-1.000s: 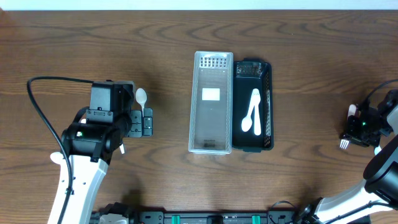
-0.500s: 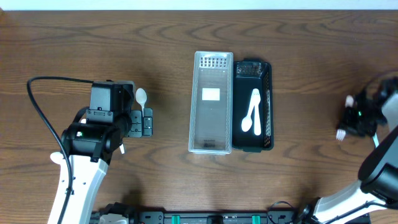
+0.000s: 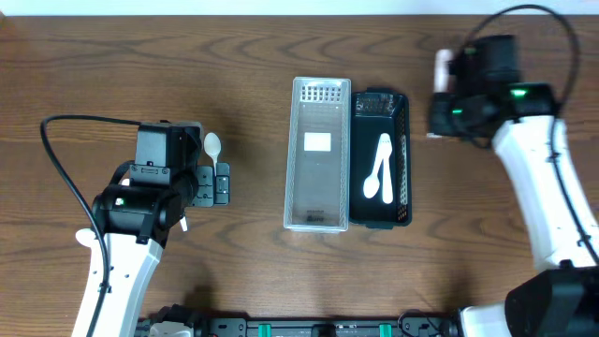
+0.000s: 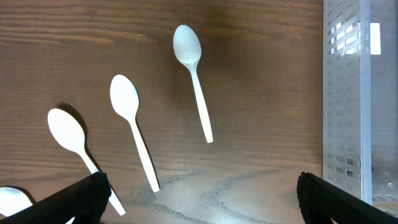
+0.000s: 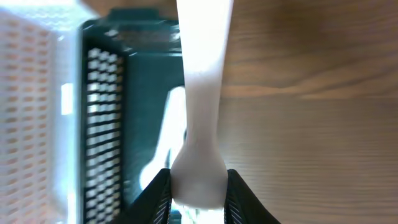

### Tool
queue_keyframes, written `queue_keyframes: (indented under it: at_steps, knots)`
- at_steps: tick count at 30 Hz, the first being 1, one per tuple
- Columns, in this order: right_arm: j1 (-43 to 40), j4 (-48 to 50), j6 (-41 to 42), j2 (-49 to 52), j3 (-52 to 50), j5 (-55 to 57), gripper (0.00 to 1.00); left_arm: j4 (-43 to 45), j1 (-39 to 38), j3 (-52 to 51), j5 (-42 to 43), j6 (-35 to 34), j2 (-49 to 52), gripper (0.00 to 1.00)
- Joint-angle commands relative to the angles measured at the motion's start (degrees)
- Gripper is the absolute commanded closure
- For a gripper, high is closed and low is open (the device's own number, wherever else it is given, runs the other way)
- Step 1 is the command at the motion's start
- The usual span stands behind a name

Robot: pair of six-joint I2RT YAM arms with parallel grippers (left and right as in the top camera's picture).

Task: Pack container
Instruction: 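Carry the fork with right gripper into the dark green basket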

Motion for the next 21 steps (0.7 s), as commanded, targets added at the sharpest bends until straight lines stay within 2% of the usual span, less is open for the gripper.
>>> queue_keyframes:
  at_steps: [1,11,16,17,18,21]
  knots:
    - [4.79,0.37,8.26,2.14,-1.05,4.59,0.99,-0.15,-0.17,1.09,-0.63,-0.02,0.17,0.02]
    - [12.81,3.80,8.50,15.82,-4.48,5.20,0.98,-0.20,-0.17,1.09,-0.63,-0.02,0.17,0.02]
    - [13.16,5.09,8.50,18.27,-4.48,5.14,0.91,-0.20,-0.17,1.09,-0.63,-0.02,0.17,0.02]
    - [13.16,5.27,8.46,18.05,-4.37,5.18,0.84,-0.20,-0.17,1.09,-0.63,-0.02,0.17,0.02]
    - [13.16,5.31,8.46,17.70,-4.09,5.16,0.63,-0.20,-0.17,1.09,-0.63,-0.02,0.17,0.02]
    - [13.14,5.01,7.52,16.90,-3.06,5.09,0.54,-0.20,-0.17,1.09,-0.63,-0.02,0.17,0.02]
